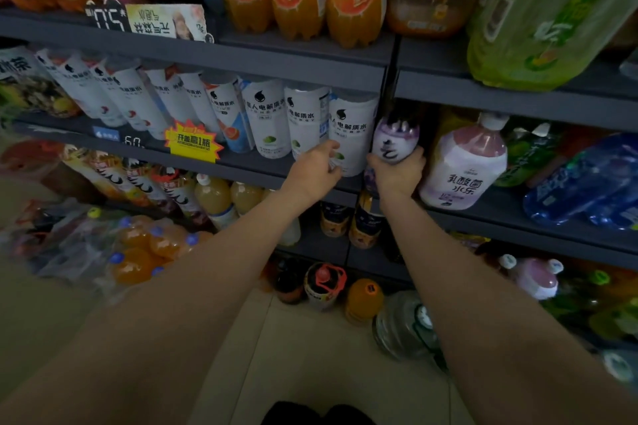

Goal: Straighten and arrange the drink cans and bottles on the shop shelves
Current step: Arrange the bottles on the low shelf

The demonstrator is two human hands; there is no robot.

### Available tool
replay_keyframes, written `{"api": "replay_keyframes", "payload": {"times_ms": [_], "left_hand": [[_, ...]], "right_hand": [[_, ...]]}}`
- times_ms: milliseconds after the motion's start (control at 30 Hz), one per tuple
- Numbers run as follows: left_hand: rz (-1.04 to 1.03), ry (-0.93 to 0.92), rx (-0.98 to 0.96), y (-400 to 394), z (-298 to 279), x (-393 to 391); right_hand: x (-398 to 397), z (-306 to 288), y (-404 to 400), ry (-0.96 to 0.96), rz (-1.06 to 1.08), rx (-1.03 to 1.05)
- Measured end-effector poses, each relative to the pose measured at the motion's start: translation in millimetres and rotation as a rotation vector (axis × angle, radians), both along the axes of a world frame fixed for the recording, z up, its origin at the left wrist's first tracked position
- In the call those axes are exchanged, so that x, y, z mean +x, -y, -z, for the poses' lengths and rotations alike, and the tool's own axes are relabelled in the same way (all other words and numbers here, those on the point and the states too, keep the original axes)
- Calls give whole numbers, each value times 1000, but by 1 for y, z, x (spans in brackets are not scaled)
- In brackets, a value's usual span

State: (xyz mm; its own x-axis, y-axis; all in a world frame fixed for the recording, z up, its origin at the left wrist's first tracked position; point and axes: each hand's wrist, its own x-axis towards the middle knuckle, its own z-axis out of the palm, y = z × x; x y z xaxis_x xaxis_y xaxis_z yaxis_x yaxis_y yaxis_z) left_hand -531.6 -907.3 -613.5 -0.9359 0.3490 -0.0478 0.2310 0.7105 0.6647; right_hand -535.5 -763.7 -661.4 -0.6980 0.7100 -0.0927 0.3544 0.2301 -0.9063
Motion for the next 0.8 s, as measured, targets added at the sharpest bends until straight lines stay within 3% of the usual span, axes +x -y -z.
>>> {"api": "replay_keyframes", "payload": {"times_ms": [167, 300, 367, 567, 800], "left_hand": [[95, 252, 31, -10, -28, 22], [167, 446, 14, 1, -81, 39], [181, 439, 15, 12, -117, 48], [5, 420, 275, 54, -230, 62], [-54, 290, 345, 126, -269, 31]], "right_hand": [[60, -14, 23, -15, -99, -47], [102, -58, 33, -43, -178, -7], [112, -97, 40, -80, -221, 11], [106, -232, 72, -215, -408, 158], [64, -284, 136, -318, -437, 182]]}}
